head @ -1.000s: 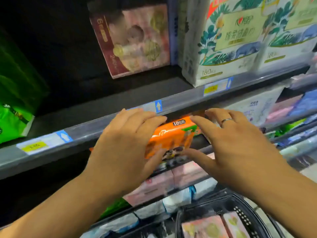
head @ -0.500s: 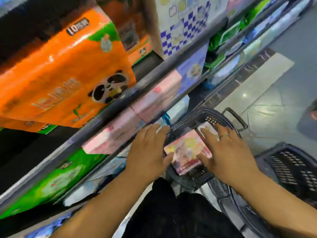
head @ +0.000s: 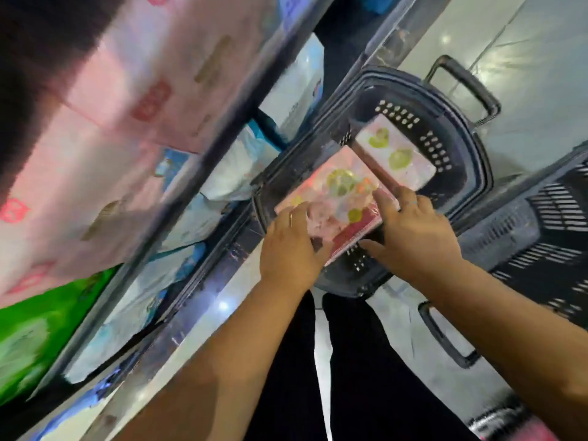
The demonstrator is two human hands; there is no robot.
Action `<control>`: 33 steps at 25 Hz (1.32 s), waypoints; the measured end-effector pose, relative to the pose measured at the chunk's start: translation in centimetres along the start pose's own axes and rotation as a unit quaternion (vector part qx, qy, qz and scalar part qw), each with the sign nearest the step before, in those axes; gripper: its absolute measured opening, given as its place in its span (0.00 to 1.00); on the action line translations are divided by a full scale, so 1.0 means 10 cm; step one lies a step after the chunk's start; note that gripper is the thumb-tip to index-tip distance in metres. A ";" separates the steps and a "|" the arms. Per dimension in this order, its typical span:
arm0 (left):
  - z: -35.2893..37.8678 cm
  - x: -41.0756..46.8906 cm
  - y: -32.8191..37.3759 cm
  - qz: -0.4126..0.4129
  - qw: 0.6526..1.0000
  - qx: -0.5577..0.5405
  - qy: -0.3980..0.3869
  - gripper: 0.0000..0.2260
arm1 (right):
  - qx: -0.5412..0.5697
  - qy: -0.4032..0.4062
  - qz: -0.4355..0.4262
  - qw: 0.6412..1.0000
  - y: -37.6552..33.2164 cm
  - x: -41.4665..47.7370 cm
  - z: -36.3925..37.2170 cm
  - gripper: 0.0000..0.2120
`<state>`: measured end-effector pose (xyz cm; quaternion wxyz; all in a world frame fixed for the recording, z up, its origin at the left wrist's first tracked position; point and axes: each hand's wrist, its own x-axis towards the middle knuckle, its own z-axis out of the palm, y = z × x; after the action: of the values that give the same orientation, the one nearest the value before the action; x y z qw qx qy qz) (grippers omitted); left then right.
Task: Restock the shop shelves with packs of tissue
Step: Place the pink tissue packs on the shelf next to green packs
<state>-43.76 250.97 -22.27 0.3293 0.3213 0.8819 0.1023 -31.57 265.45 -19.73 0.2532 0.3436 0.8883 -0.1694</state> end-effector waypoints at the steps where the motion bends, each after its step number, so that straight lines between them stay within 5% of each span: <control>1: 0.24 0.11 -0.08 -0.025 1.000 -0.013 -0.008 0.35 | 0.002 -0.015 0.007 1.000 0.04 0.18 0.19 0.42; 4: 0.92 0.44 -0.30 -0.119 0.989 -0.081 -0.022 0.39 | 0.007 -0.050 0.037 0.998 0.24 0.74 0.74 0.47; 7: 1.42 0.69 -0.50 -0.259 0.943 -0.208 -0.019 0.48 | 0.043 -0.040 0.057 0.997 0.42 1.21 1.17 0.53; 14: 1.94 1.05 -0.58 -0.356 0.823 -0.437 0.070 0.49 | 0.126 -0.046 0.096 0.986 0.52 1.70 1.77 0.57; 22: 1.34 0.73 -0.25 -0.309 0.891 -0.324 0.075 0.54 | 0.209 0.003 0.172 0.963 0.47 1.02 1.30 0.48; 25: 0.88 0.37 -0.12 -0.275 0.910 -0.300 0.076 0.55 | 0.227 0.038 0.187 0.955 0.33 0.55 0.87 0.56; 28: 0.30 -0.08 -0.06 -0.220 0.922 -0.291 0.132 0.53 | 0.254 0.057 0.147 0.954 0.16 0.10 0.31 0.60; 33: -0.66 -0.94 0.10 -0.188 0.913 -0.306 0.192 0.48 | 0.316 0.103 0.053 0.942 -0.17 -0.59 -0.55 0.45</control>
<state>-42.16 246.00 -11.99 0.2491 0.0073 0.8977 0.3633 -30.80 263.74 -11.69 0.0476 0.4684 0.7907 -0.3914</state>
